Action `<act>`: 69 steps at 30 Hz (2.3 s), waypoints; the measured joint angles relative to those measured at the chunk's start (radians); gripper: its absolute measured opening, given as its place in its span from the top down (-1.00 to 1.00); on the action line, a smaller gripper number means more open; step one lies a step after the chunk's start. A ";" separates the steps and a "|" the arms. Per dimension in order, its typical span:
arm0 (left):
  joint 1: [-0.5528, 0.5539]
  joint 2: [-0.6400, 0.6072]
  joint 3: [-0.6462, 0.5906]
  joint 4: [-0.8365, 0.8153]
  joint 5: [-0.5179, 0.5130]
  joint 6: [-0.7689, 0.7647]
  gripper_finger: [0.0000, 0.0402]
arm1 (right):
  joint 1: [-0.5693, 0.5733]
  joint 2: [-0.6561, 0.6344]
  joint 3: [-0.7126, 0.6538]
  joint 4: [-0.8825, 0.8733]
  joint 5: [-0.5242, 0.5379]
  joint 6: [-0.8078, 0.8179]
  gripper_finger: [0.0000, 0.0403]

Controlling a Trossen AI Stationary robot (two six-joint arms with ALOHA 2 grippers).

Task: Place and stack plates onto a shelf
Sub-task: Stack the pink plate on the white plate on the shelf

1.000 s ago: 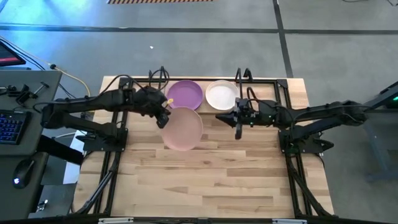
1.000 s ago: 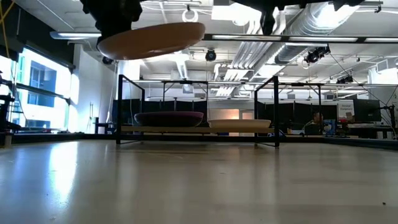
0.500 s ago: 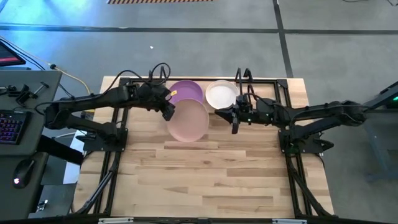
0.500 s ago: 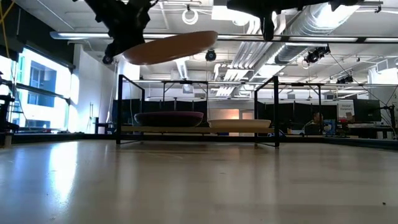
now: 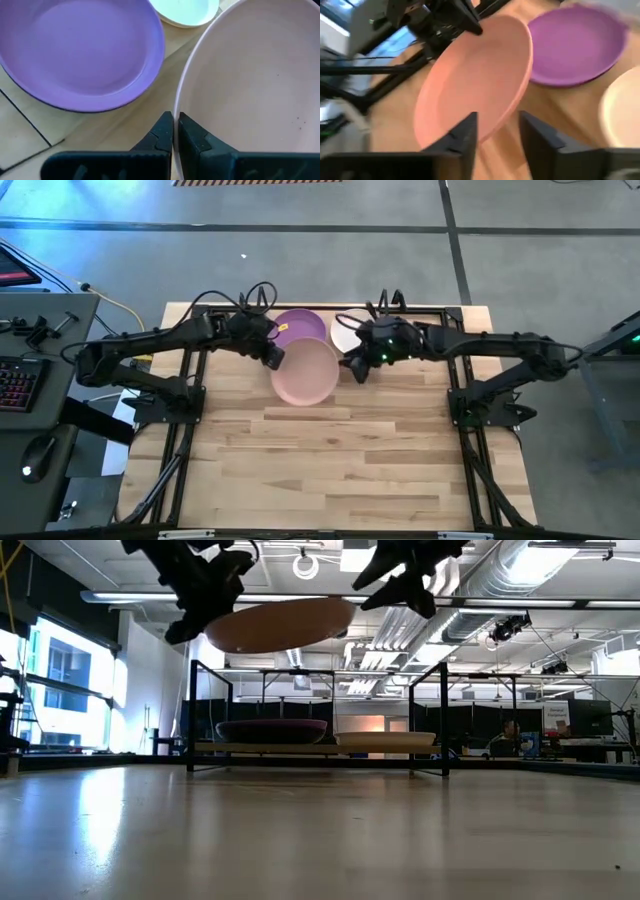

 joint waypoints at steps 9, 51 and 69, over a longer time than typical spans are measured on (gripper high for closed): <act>0.000 -0.008 0.000 -0.018 0.011 -0.008 1.00 | -0.074 0.072 -0.009 0.051 -0.175 0.159 -0.30; 0.016 -0.112 0.001 0.023 0.121 0.124 0.67 | -0.091 0.141 -0.008 0.050 -0.176 0.211 0.99; 0.013 -0.556 -0.044 -0.034 -0.089 0.217 0.74 | -0.324 0.147 0.271 -0.212 0.032 0.056 1.00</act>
